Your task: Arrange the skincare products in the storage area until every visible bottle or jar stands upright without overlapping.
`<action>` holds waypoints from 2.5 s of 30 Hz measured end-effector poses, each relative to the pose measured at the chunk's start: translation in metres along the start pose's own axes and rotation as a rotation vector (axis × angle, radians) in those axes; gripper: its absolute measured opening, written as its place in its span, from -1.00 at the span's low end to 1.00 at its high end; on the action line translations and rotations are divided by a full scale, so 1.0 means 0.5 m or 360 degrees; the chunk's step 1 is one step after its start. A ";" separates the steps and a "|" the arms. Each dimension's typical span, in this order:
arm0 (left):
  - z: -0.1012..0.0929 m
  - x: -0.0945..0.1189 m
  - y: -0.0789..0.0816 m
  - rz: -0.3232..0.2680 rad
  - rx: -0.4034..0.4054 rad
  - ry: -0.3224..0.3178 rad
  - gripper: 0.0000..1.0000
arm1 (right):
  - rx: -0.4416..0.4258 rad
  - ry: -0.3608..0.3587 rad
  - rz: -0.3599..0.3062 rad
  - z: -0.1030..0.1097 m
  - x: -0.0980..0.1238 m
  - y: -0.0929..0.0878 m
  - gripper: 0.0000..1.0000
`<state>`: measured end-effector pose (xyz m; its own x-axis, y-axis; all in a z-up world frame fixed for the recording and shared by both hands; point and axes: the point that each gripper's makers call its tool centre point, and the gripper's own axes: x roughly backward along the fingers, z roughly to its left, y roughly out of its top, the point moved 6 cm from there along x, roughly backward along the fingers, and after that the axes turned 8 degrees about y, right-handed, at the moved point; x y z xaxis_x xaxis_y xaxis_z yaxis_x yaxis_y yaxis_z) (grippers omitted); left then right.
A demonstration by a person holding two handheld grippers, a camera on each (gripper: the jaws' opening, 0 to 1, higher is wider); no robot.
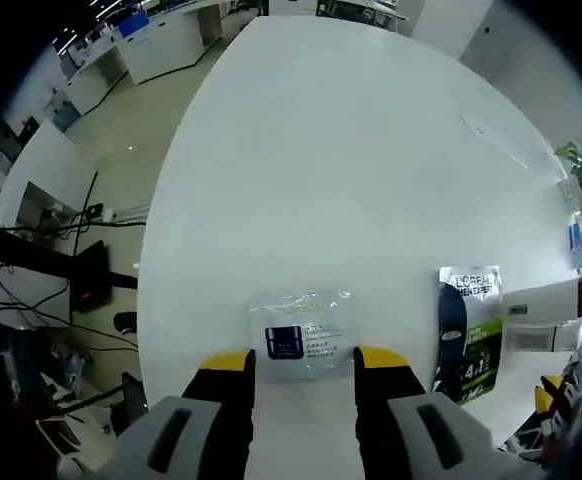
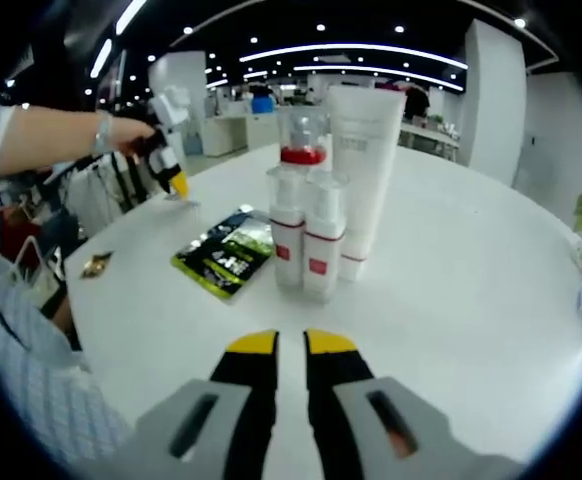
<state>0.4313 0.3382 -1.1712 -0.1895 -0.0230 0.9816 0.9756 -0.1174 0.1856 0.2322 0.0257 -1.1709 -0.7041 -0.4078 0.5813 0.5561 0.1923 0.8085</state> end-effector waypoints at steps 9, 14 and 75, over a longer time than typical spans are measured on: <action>-0.044 0.018 -0.008 -0.0061 -0.0076 -0.0072 -0.20 | 0.0002 0.0007 -0.0001 0.001 0.001 0.000 -0.83; -0.069 0.019 -0.012 -0.0076 -0.0090 -0.0131 -0.20 | -0.0004 0.0009 0.0000 0.001 0.003 -0.004 -0.82; -0.151 -0.066 -0.002 -0.0176 -0.0166 0.0056 -0.18 | -0.0076 -0.0063 0.0025 -0.019 0.033 -0.031 -0.82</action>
<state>0.4282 0.2640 -1.2069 -0.3005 -0.0391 0.9530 0.9322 -0.2236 0.2847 0.2162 0.0077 -1.1750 -0.7116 -0.3692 0.5978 0.5870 0.1554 0.7946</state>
